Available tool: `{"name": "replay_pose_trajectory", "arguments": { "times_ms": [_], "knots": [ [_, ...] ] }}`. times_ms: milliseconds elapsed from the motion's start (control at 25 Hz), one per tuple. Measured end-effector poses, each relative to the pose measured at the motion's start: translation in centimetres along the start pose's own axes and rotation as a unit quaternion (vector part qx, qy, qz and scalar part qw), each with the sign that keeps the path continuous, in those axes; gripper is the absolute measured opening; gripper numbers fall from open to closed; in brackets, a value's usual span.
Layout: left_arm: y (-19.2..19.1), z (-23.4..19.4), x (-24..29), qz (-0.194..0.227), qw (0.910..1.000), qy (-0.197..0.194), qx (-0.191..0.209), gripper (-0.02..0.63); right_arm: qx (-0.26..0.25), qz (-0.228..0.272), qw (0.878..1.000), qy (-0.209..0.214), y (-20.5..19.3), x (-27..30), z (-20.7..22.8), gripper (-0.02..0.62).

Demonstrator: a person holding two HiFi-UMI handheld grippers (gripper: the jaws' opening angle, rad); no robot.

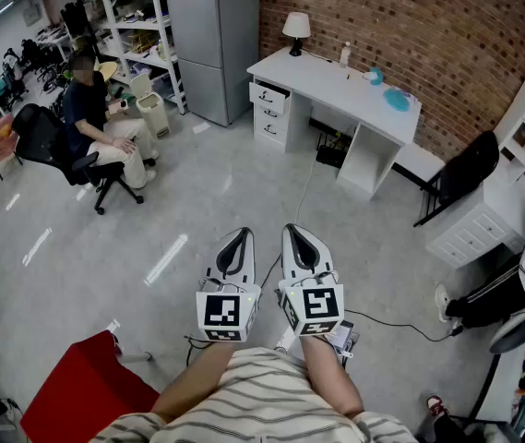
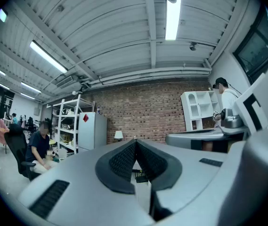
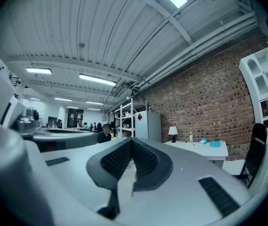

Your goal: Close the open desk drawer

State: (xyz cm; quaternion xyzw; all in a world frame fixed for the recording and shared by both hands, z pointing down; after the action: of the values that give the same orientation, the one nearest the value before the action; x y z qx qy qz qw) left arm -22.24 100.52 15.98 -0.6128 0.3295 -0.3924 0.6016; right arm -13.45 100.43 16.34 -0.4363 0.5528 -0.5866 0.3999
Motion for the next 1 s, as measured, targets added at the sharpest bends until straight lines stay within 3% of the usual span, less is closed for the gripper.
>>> {"name": "replay_pose_trajectory", "arguments": {
  "times_ms": [600, 1000],
  "knots": [
    [-1.2, 4.8, 4.0, -0.015, 0.9998, 0.014, 0.007, 0.006, -0.001, 0.000, 1.000, 0.021, -1.2, -0.7, 5.9, 0.002],
    [-3.4, 3.8, 10.6, -0.024, 0.9994, 0.024, 0.000, 0.006, 0.015, -0.007, 1.000, 0.023, -3.3, 4.8, 10.8, 0.002]
  ]
}}
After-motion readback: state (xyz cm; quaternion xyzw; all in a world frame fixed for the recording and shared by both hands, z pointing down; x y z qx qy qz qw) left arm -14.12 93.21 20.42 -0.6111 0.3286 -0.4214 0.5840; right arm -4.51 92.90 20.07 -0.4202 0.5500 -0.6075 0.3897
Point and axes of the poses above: the fingertips, and each gripper's own axes: x forward along the fingers, z to its right, y out of its top, the point moved 1 cm from there along -x, backward along the fingers, and after that the axes turned 6 degrees about -z, right-handed, at the moved point
